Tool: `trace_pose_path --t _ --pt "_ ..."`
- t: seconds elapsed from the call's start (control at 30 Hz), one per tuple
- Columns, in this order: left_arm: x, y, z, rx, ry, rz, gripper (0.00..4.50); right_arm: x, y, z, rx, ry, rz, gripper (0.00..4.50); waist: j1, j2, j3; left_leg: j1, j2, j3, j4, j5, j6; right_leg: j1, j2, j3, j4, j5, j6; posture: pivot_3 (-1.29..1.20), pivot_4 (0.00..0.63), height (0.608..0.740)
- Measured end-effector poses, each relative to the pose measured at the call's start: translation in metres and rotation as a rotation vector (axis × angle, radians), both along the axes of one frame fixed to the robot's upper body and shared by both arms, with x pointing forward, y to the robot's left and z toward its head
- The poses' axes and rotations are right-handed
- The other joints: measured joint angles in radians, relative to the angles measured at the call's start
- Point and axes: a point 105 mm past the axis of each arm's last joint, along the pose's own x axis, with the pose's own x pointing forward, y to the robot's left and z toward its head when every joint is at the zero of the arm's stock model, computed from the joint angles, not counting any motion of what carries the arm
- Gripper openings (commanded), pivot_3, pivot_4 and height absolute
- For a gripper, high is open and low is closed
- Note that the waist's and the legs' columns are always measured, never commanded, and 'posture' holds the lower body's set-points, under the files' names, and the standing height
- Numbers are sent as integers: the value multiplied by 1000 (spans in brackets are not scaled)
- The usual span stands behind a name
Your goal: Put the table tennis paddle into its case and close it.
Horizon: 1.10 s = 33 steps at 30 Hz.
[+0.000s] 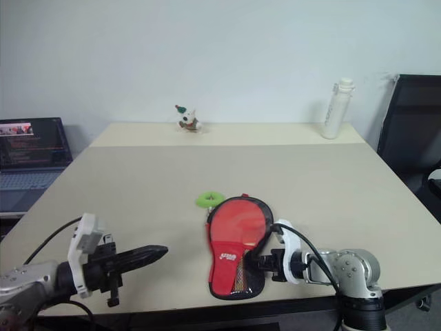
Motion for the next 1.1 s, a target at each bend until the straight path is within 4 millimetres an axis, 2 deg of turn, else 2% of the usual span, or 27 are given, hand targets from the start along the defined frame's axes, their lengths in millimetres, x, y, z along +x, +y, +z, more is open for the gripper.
trace_pose_path --t 0.37,0.4,0.57,0.67,0.73,0.8,1.1 --pt "6 -5 8 -2 -38 -21 0 3 0 -4 -21 28 -68 15 1 -2 -4 0 2 0 1 0 0 0 2 0 0 0 0 0 150 740" --pt "6 -5 9 -2 -41 -19 0 4 -1 -4 -28 25 -74 612 1 -2 -5 0 2 0 1 0 0 0 2 0 0 0 0 0 150 740" --pt "9 -2 9 3 -45 17 0 8 -12 7 -114 -54 -77 2158 5 -1 -5 0 2 -1 1 0 0 1 2 0 0 0 0 0 150 740" --pt "9 1 7 -4 -44 48 0 20 -19 27 -178 -151 -75 3127 5 -1 -5 0 2 -1 1 0 0 0 2 0 1 -2 4 0 150 740" --pt "9 2 4 -9 -37 64 0 22 -15 46 -190 -235 -18 3852 4 -1 -5 0 3 -1 1 0 0 0 3 1 0 -3 4 0 150 740" --pt "10 2 4 -16 -38 74 0 21 -12 55 -199 -274 37 4476 5 -1 -5 0 3 -1 0 0 0 0 4 0 0 -3 4 0 150 740" --pt "14 5 4 -30 -56 134 0 25 -7 80 -136 -401 204 4476 4 -1 -5 0 3 0 1 0 0 0 4 1 0 -3 4 0 150 740"
